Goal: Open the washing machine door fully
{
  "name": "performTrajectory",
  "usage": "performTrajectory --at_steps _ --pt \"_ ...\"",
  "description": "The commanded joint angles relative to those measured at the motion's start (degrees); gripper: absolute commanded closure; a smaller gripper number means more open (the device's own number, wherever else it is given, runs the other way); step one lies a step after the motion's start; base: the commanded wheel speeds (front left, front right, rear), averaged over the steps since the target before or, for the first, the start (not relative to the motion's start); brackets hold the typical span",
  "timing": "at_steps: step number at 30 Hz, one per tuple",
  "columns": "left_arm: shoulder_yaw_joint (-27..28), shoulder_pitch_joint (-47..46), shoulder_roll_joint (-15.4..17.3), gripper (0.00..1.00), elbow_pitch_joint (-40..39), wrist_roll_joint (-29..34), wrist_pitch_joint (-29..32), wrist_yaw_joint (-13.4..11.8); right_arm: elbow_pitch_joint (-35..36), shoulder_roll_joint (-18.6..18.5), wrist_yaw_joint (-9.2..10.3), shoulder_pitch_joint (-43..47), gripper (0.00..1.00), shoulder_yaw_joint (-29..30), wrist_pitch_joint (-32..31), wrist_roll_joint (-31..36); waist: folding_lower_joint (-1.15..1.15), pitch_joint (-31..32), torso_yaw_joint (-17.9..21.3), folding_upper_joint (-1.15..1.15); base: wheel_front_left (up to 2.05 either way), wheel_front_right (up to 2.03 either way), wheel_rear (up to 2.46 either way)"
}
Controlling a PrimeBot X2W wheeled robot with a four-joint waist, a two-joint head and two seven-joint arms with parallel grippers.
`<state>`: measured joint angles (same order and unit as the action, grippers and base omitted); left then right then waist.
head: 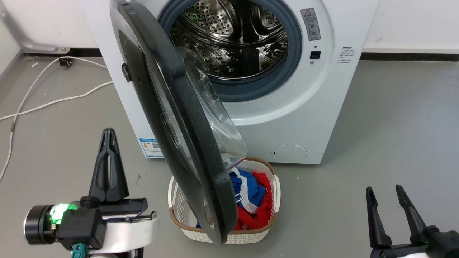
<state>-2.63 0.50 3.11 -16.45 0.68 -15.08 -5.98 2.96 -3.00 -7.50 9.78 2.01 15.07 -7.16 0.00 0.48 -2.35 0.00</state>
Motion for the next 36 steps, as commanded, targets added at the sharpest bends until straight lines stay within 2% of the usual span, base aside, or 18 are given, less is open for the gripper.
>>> performTrajectory --at_steps 1,13,27,36 --pt "-0.6 -0.9 0.1 1.0 -0.8 0.1 -0.1 0.4 -0.1 0.2 0.01 0.9 0.0 -0.1 0.1 -0.2 0.0 0.0 0.0 0.0 0.0 0.0 0.0" --pt "-12.5 -4.8 0.4 1.0 -6.0 2.7 -0.1 3.1 -0.6 0.2 0.01 0.7 0.0 -0.7 0.1 0.3 0.0 0.6 0.0 0.0 0.0 0.0 0.0" --pt "-29.9 -7.9 -0.1 1.0 -2.2 1.0 -0.1 6.3 -0.9 0.2 0.01 0.2 0.0 -1.1 0.1 0.1 0.0 0.4 -0.1 0.0 0.0 0.0 0.0" --pt "-36.1 -7.0 -0.2 1.0 1.4 0.1 -0.1 7.3 -1.1 0.2 0.01 -0.3 0.0 -1.3 0.1 0.1 0.0 -0.1 0.1 0.0 0.0 0.0 0.0"
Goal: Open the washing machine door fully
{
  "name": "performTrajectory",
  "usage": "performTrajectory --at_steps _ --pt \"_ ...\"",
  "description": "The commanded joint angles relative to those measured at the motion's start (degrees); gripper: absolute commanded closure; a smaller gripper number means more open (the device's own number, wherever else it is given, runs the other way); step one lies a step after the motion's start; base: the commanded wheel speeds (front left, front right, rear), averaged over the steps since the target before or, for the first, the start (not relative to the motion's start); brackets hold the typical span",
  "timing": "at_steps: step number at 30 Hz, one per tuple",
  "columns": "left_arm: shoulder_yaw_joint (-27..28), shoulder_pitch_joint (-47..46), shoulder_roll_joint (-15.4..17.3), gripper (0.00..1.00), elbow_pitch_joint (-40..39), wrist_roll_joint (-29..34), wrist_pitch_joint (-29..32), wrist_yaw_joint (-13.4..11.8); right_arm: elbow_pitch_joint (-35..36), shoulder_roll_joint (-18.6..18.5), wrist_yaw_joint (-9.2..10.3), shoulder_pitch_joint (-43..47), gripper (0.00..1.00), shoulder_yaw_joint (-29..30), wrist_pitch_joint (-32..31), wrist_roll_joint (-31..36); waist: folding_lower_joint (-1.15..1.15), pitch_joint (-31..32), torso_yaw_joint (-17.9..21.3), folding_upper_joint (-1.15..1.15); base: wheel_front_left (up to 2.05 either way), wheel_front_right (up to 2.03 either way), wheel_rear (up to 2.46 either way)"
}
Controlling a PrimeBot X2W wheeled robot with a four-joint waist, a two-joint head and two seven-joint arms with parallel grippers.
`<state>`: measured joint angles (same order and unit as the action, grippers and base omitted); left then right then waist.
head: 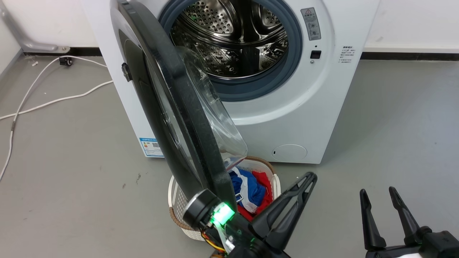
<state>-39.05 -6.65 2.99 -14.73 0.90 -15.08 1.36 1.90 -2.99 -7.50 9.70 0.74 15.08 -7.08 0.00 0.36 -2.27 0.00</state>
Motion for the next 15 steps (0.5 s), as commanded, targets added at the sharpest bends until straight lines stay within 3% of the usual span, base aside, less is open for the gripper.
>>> performTrajectory --at_steps 1,15 --pt "-0.1 0.5 0.0 1.0 0.3 -0.3 -0.1 0.1 -0.1 0.2 0.01 -0.2 0.0 -0.1 0.1 0.0 0.0 0.0 0.0 0.0 0.0 0.0 0.0" --pt "-0.7 5.1 2.1 1.0 9.6 -2.7 -0.1 0.0 -0.3 0.2 0.01 -0.6 0.0 -0.1 0.1 -0.1 0.0 -1.2 -0.4 0.0 0.0 0.0 0.0"
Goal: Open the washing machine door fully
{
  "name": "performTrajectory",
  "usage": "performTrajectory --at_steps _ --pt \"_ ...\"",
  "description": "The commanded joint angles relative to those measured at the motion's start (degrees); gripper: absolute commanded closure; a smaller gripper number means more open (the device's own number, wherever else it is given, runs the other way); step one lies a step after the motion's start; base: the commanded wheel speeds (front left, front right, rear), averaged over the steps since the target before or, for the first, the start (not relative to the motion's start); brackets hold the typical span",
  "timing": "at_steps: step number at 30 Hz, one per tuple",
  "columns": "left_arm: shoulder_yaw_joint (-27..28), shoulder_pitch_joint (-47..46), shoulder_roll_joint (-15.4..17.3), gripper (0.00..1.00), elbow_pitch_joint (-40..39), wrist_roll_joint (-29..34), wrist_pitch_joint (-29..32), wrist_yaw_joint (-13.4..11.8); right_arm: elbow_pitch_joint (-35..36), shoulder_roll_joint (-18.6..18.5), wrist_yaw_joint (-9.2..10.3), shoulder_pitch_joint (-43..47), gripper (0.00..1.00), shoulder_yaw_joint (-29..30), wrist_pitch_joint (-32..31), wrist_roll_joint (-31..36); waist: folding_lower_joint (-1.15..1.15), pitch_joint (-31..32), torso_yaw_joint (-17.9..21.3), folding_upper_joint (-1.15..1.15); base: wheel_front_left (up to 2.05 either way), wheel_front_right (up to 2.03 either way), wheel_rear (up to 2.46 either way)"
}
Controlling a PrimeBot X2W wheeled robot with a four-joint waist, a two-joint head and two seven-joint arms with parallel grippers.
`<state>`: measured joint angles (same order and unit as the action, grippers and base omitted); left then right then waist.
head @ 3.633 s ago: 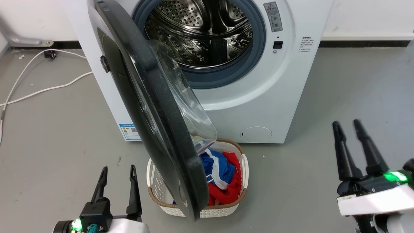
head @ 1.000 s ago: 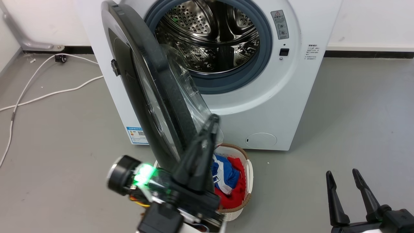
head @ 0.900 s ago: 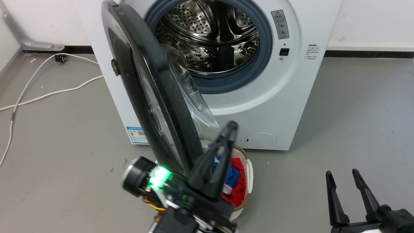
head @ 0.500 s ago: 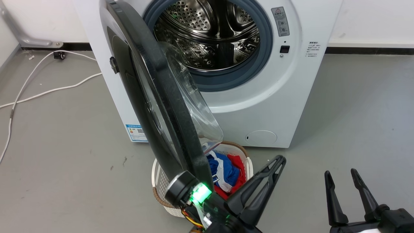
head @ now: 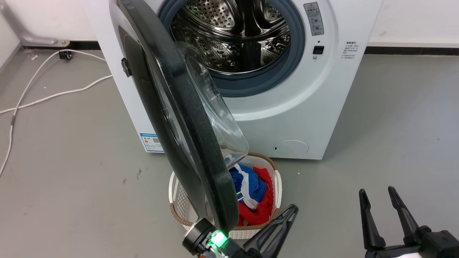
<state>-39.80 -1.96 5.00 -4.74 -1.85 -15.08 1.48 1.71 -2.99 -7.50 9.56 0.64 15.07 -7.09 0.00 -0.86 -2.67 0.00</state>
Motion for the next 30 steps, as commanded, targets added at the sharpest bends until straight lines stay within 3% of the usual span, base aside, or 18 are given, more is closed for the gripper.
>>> performTrajectory --at_steps 1,13,22,30 --pt "0.4 0.5 0.4 1.0 0.5 -0.1 -0.1 -0.2 -0.1 0.2 0.01 -0.6 0.0 0.0 0.1 -0.1 0.0 -0.2 -0.1 0.0 0.0 0.0 0.0" --pt "7.4 -1.7 0.1 1.0 7.6 -2.3 -0.1 -0.9 -0.9 0.2 0.01 -2.2 0.0 -0.6 0.1 0.1 0.0 -2.2 0.0 0.0 0.0 0.0 0.0" --pt "12.5 -1.1 0.3 1.0 8.2 -1.8 -0.1 -2.0 -1.5 0.2 0.01 -1.8 0.0 -0.9 0.1 -0.2 0.0 -2.2 -0.5 0.0 0.0 0.0 0.0" --pt "15.7 1.5 1.2 1.0 6.5 -1.5 0.0 -2.8 -2.0 0.2 0.01 -0.8 0.0 -1.1 0.1 -0.7 0.0 -1.9 -3.4 0.0 0.0 0.0 0.0"
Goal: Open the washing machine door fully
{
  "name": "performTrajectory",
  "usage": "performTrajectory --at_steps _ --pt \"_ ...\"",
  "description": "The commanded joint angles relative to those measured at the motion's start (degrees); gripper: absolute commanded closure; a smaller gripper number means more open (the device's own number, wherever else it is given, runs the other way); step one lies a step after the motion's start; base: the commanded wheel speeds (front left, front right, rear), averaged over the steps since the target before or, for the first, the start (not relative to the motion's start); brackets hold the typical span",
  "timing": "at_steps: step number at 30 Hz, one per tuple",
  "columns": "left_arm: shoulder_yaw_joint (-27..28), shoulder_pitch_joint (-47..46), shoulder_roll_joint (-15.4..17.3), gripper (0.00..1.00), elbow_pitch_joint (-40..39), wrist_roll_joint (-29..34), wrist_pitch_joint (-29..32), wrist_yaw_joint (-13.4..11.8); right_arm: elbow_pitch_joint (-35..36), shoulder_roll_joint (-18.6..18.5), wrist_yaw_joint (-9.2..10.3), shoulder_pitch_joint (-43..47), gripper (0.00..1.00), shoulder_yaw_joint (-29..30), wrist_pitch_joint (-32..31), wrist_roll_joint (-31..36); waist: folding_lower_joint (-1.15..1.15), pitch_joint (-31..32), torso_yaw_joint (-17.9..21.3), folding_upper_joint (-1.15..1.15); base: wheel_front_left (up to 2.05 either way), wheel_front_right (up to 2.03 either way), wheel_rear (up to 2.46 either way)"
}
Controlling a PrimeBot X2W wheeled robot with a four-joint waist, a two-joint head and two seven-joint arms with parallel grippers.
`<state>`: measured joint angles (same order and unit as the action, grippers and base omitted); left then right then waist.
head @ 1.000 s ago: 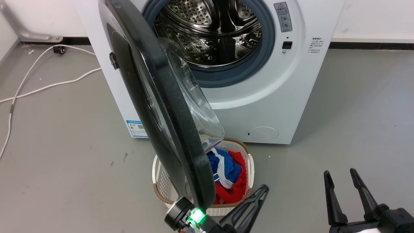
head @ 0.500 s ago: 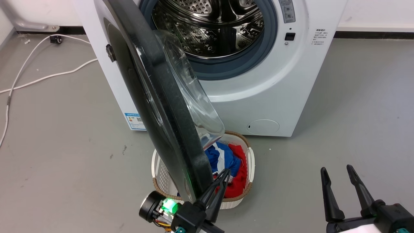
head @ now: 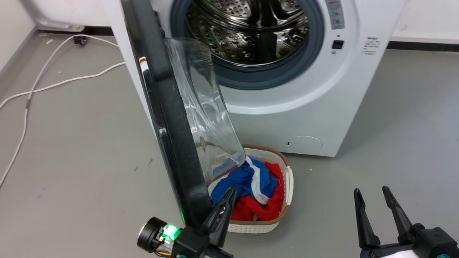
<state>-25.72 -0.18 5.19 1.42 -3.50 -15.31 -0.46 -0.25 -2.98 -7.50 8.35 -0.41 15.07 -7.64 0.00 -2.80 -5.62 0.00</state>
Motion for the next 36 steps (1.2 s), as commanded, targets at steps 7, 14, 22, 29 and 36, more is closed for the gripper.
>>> performTrajectory --at_steps 7,14,22,29,36 --pt "3.8 0.9 1.0 1.0 -1.3 0.2 0.3 -1.5 -0.3 0.2 0.01 0.8 0.0 0.0 0.1 -0.5 0.0 -0.1 -4.3 0.0 0.0 0.0 0.0" --pt "7.0 2.0 0.8 1.0 -1.5 -0.5 0.3 -2.6 -0.6 0.2 0.01 0.4 0.0 0.1 0.1 -0.3 0.0 -0.8 -7.8 0.0 0.0 0.0 0.0" --pt "14.1 4.4 1.4 1.0 -1.6 -1.3 0.2 -5.0 -0.3 0.2 0.01 -0.1 0.0 0.1 0.1 0.2 0.0 -1.5 -9.5 0.0 0.0 0.0 0.0" --pt "22.4 3.9 2.9 1.0 -1.4 -2.5 0.2 -6.3 0.1 0.2 0.01 -0.7 0.0 0.6 0.1 1.2 0.0 -2.9 -9.5 0.0 0.0 0.0 0.0" --pt "28.8 2.1 3.1 1.0 -0.8 -3.4 0.2 -6.7 0.5 0.2 0.01 -1.4 0.0 1.1 0.1 1.7 0.0 -4.8 -9.7 0.0 0.0 0.0 0.0"
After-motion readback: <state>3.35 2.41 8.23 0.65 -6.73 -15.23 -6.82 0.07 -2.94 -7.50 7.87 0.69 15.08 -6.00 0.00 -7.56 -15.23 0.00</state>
